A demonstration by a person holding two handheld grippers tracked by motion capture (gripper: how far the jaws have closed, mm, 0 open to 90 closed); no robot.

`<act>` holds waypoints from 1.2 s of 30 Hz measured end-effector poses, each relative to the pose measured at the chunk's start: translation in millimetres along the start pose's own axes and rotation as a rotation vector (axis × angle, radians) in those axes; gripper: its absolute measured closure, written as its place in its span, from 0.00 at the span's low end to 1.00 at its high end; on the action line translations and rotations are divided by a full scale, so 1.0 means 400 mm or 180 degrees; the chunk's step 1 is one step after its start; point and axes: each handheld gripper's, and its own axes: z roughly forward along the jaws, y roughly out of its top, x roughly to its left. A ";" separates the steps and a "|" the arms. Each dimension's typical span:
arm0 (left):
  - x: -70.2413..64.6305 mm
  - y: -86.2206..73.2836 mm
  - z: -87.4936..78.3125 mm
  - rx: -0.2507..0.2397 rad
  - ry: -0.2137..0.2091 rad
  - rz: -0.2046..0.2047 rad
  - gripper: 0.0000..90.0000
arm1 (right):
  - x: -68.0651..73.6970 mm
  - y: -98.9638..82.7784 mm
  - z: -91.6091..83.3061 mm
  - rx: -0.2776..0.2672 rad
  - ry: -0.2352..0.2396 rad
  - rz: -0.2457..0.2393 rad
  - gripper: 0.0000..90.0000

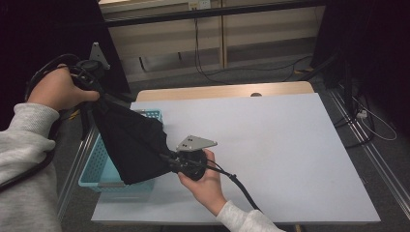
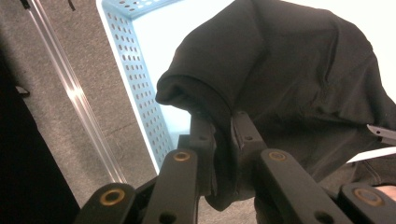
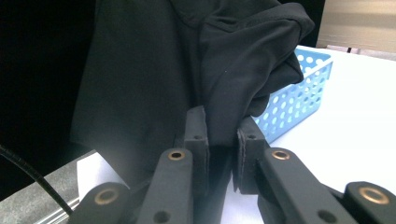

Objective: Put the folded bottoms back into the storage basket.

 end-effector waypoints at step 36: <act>0.073 0.038 0.059 -0.0050 0.0061 -0.0093 0.91 | 0.060 -0.003 0.092 0.0084 0.0180 0.0013 0.87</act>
